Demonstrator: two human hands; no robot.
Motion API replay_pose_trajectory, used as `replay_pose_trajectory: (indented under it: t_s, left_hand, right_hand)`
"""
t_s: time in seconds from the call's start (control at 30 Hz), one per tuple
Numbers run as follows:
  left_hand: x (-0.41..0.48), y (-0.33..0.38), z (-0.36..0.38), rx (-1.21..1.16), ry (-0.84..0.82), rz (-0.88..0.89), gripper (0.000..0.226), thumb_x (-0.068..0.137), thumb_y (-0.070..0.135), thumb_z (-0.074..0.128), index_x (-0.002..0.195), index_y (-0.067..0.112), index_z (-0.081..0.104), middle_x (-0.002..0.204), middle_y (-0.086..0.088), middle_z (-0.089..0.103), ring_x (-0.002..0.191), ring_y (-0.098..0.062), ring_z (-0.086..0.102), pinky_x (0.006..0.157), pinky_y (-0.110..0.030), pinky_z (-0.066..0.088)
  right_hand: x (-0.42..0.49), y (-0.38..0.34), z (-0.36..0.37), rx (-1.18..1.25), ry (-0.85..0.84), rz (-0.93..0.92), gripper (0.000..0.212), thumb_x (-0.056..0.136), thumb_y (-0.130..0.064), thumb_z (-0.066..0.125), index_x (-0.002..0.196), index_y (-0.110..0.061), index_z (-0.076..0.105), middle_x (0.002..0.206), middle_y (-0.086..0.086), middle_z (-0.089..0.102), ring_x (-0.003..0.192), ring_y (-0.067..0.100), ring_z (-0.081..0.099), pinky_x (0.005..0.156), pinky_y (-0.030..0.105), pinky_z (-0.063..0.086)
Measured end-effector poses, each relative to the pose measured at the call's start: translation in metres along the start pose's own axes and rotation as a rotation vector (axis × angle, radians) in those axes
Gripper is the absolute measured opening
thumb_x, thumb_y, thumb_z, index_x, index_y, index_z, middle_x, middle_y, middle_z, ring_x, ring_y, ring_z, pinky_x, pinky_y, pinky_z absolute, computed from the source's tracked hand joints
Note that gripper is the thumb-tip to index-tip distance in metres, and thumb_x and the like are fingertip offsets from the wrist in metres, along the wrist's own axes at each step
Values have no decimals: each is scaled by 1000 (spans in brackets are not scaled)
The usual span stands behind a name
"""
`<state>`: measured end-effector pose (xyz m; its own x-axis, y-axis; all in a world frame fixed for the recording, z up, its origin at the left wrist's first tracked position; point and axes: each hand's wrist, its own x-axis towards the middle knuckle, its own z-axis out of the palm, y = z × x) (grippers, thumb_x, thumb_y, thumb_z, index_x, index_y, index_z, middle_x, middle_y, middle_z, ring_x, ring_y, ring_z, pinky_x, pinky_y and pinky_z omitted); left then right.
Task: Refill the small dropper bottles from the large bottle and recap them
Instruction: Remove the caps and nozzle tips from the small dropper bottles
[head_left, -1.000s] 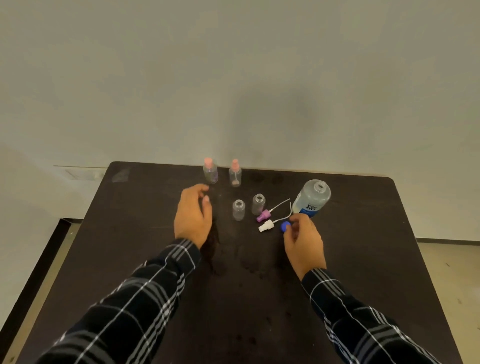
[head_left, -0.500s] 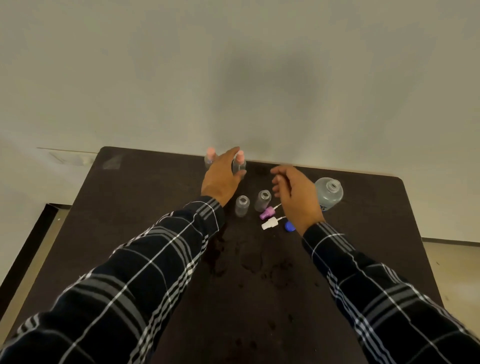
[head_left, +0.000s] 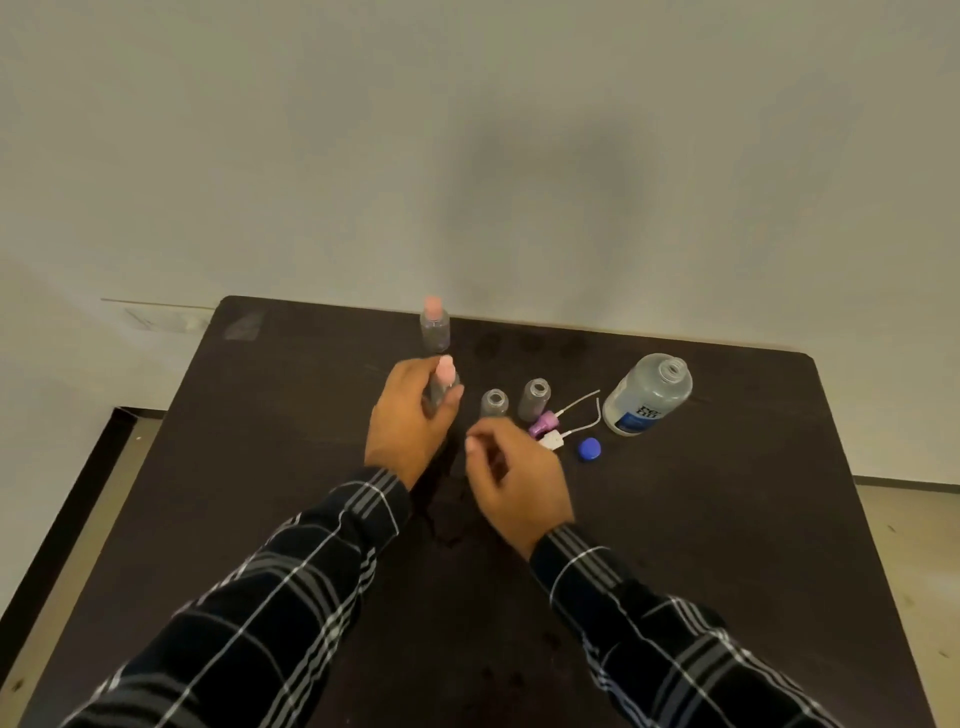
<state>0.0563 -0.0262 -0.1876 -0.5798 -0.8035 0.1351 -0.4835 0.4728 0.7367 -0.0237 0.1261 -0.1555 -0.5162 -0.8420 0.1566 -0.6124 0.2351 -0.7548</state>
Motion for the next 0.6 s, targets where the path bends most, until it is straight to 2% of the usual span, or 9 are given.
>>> replay_pose_trajectory:
  t_s: [0.07,0.17,0.23,0.3,0.43,0.5,0.6]
  left_hand:
    - [-19,-8,-5,3,-29,11,40,90,48,60,127,35,52,118,16,48,85,-3,52,75,-21,47]
    - [-44,-13,-6,17,-99,-21,44,87,46,59,129,39,49,122,21,43,85,-1,49,76,-20,47]
    - [-57,-14,-4,6,-136,-27,43,85,44,59,127,43,48,123,25,40,93,3,48,81,-16,42]
    - [-64,-12,-2,-33,-150,-53,42,85,41,60,126,42,50,127,21,43,103,3,50,86,-14,37]
    - [-70,-3,4,-33,-126,-13,34,87,21,63,120,27,60,121,6,59,107,-10,57,90,-20,44]
    - [-72,3,4,-26,-153,-28,35,85,29,67,120,27,61,119,8,59,107,-6,55,92,-22,43]
    - [-70,9,5,-36,-139,-14,36,84,34,68,119,28,62,113,13,60,101,3,51,86,-11,36]
  right_hand:
    - [-9,-6,13,22,-23,93,17,96,-45,46,105,-35,57,87,-14,62,78,3,59,70,27,53]
    - [-14,-14,26,71,5,238,14,95,-46,53,108,-43,50,86,-15,62,78,-1,60,69,22,53]
    - [-14,-23,31,80,28,288,21,92,-50,57,110,-44,49,88,-16,62,79,-2,60,70,19,51]
    - [-11,-31,32,75,53,337,29,88,-55,59,112,-41,51,95,-17,64,86,-1,62,75,22,53]
    - [-2,-31,24,-77,60,414,23,89,-53,61,97,-34,51,87,-12,62,82,6,62,70,26,52]
    - [2,-30,17,-158,24,423,23,91,-52,61,93,-33,48,82,-12,58,78,7,59,64,24,46]
    - [10,-28,10,-274,-12,388,21,94,-49,59,93,-29,51,80,-12,52,76,8,53,60,24,36]
